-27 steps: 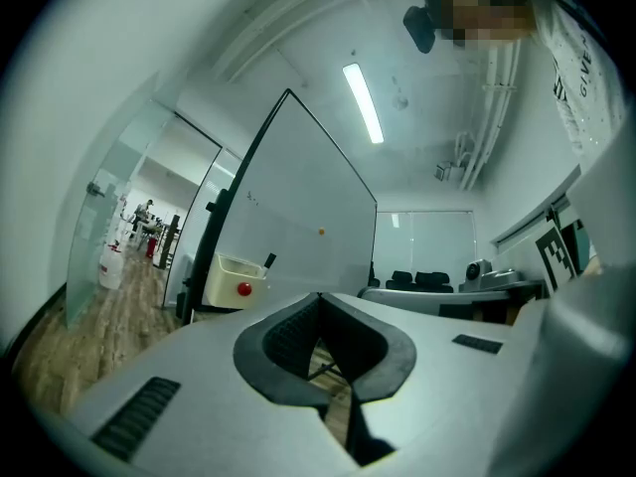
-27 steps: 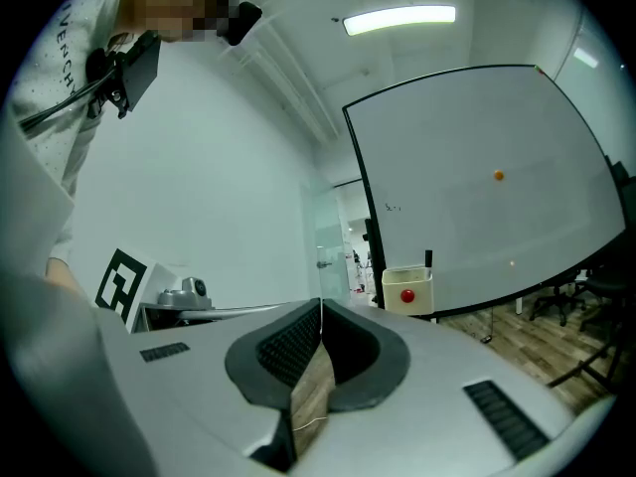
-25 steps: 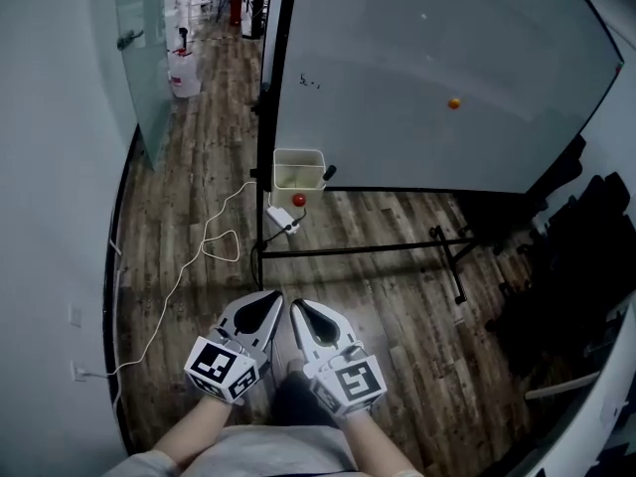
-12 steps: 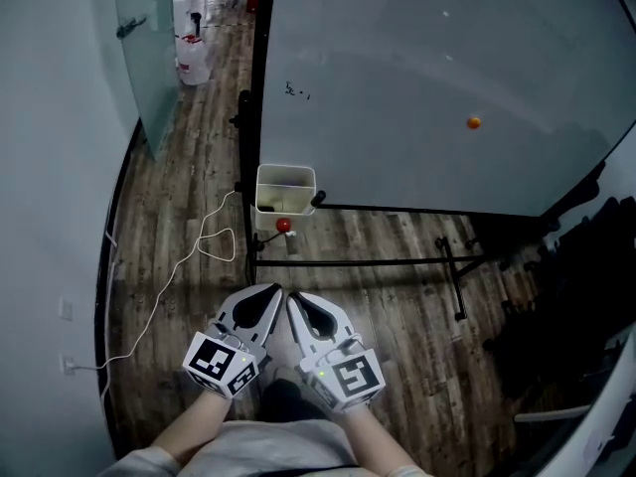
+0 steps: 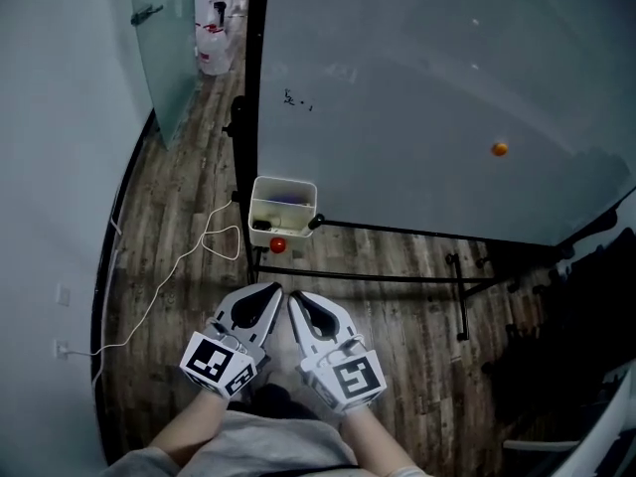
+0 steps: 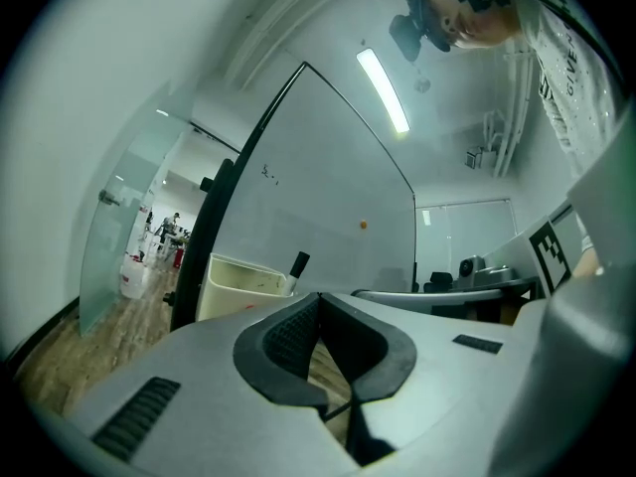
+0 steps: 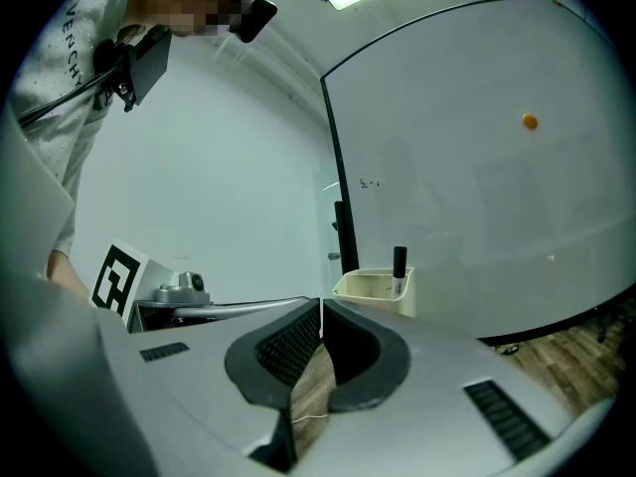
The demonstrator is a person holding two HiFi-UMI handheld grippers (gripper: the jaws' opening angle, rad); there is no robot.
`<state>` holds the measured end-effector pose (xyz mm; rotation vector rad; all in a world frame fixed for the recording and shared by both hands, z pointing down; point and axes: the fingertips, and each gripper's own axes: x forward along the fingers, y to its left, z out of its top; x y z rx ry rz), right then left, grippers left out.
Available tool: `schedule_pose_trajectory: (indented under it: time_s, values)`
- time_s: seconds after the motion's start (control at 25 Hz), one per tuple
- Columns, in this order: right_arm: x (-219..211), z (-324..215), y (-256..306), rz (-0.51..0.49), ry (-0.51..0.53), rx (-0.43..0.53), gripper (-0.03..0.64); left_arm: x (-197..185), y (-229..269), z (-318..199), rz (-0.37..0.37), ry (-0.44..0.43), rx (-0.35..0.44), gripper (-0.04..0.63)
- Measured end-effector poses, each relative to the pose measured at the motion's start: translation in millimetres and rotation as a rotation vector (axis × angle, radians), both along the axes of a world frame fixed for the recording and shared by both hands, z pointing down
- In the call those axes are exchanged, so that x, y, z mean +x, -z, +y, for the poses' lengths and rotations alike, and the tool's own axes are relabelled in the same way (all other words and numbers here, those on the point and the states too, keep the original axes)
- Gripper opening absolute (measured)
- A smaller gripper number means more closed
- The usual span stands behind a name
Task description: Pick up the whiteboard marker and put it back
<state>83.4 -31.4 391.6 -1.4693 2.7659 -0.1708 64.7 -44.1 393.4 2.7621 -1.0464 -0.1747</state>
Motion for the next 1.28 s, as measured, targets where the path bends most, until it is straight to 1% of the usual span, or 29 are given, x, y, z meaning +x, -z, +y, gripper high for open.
schedule_pose_trajectory:
  time_s: [0.16, 0.32, 0.44, 0.6, 0.72, 0.92, 1.12, 1.28]
  values:
    - [6.0, -12.0, 0.0, 0.006, 0.019, -0.011, 0.02, 10.0, -0.6, -5.0, -0.035, -0.025, 0.025, 0.012]
    - [7.2, -27.4, -1.6, -0.019, 0.03, 0.002, 0.02, 8.3, 1.7, -16.0, -0.044, 0.004, 0.022, 0.012]
    - [8.1, -39.3, -4.3, -0.005, 0.028, -0.006, 0.021, 7.1, 2.2, -26.0, -0.045, 0.011, 0.03, 0.012]
    - [14.0, -55.9, -2.2, -0.002, -0.014, -0.009, 0.025, 10.1, 0.9, -38.4, -0.042, -0.006, 0.027, 0.012]
    - [21.5, -69.2, -3.3, -0.001, -0.053, -0.046, 0.086, 16.0, 2.4, -47.3, -0.044, -0.038, 0.034, 0.012]
    - [31.2, -91.8, -2.2, -0.016, -0.112, -0.039, 0.114, 21.8, 4.3, -66.7, -0.027, -0.086, 0.025, 0.012]
    - [35.8, -115.8, -2.0, -0.031, -0.157, -0.044, 0.126, 23.9, 1.9, -85.4, -0.01, -0.124, 0.015, 0.012]
    - [35.9, -127.3, -2.6, -0.028, -0.185, -0.047, 0.127, 23.0, -1.3, -90.2, -0.009, -0.153, 0.006, 0.012]
